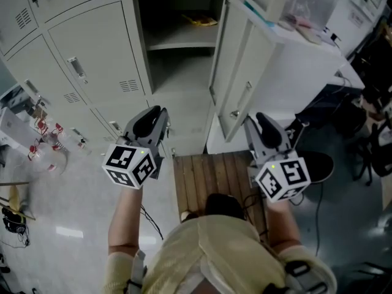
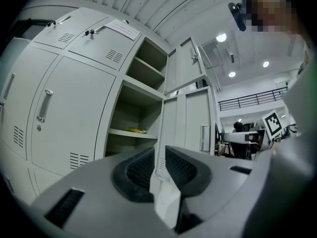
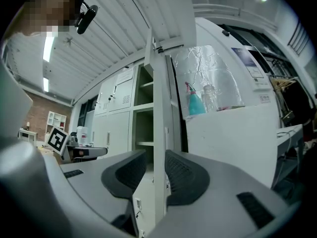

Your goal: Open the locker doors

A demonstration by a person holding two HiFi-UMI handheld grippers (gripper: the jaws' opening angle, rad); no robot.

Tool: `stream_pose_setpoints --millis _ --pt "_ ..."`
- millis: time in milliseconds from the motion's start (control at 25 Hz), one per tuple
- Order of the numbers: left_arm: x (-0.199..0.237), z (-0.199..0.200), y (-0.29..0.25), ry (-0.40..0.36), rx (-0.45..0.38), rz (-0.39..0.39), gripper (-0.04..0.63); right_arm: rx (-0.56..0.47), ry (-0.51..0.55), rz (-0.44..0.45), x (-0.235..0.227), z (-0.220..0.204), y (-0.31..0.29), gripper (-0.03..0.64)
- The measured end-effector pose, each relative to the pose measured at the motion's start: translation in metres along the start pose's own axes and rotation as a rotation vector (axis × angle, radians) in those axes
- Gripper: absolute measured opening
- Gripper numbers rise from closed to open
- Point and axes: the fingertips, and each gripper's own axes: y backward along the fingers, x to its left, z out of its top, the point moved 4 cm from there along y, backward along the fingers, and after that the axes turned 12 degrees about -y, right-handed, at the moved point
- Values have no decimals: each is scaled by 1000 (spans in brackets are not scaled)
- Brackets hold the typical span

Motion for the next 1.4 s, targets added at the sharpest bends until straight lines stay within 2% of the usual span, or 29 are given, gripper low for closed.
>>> stream_pose_setpoints --millis 200,440,920,1120,1400 --pt "3 -1 8 -10 6 24 66 3 -10 52 18 2 1 112" --pt "17 0 34 -12 11 97 66 16 -8 125 43 1 -10 112" --pt "45 -3 101 7 22 278 66 72 -27 333 107 -25 -49 101" --pt "48 -7 129 6 39 351 66 80 5 399 131 -34 -61 91" --pt "49 -7 170 -12 65 461 66 94 -3 475 154 -42 -74 71"
